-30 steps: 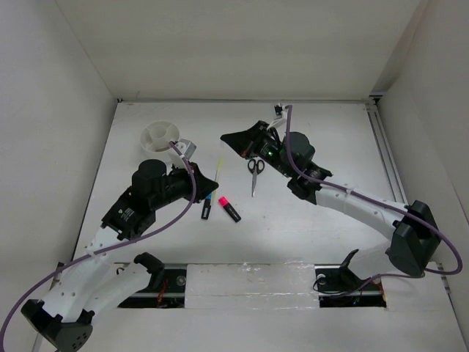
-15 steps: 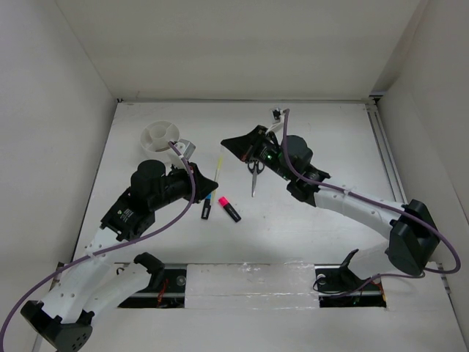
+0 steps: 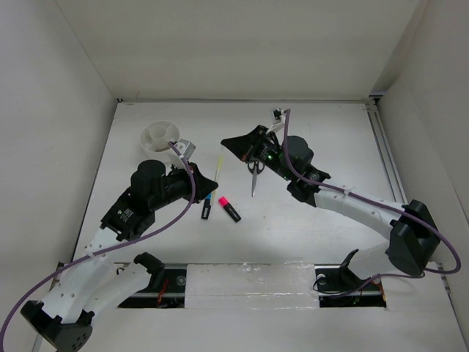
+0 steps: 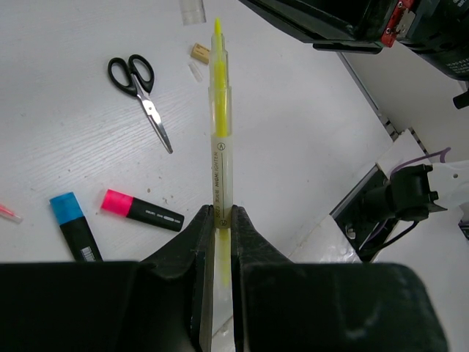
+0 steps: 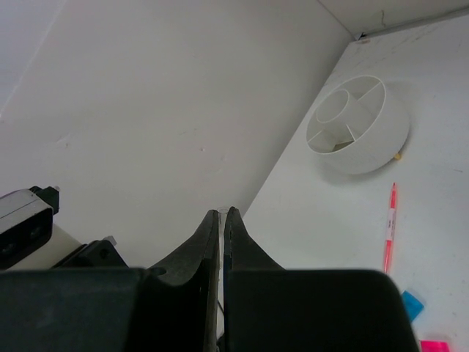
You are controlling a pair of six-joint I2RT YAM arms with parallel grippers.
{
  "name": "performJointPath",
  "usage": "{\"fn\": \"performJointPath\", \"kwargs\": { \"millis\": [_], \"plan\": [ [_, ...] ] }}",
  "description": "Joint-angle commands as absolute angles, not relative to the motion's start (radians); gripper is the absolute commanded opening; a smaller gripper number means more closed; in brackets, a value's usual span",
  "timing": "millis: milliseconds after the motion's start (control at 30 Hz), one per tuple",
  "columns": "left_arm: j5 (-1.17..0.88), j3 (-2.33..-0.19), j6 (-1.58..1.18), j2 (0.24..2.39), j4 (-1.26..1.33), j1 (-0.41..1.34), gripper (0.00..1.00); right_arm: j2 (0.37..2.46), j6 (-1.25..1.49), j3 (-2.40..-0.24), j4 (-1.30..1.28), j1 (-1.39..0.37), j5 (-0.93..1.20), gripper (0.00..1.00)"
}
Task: Sort the stationery into containers
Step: Close the pen cap on the pen.
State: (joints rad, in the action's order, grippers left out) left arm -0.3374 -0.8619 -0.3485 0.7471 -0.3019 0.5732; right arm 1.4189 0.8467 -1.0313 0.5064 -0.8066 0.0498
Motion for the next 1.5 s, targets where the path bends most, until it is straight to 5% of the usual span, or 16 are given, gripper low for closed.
{"fn": "performJointPath", "kwargs": {
  "millis": [0,1467],
  "plan": [
    [-0.354,-0.870,-0.345,0.741,-0.253,0.569,0.00,1.374,0.854,-1.032,0.584,-0.816,0.063,0.00],
    [-0.368,-0.870,-0.336,0.750,-0.253,0.569,0.00,1.373,0.864,-1.015,0.612,-0.778,0.109,0.00]
  ]
}}
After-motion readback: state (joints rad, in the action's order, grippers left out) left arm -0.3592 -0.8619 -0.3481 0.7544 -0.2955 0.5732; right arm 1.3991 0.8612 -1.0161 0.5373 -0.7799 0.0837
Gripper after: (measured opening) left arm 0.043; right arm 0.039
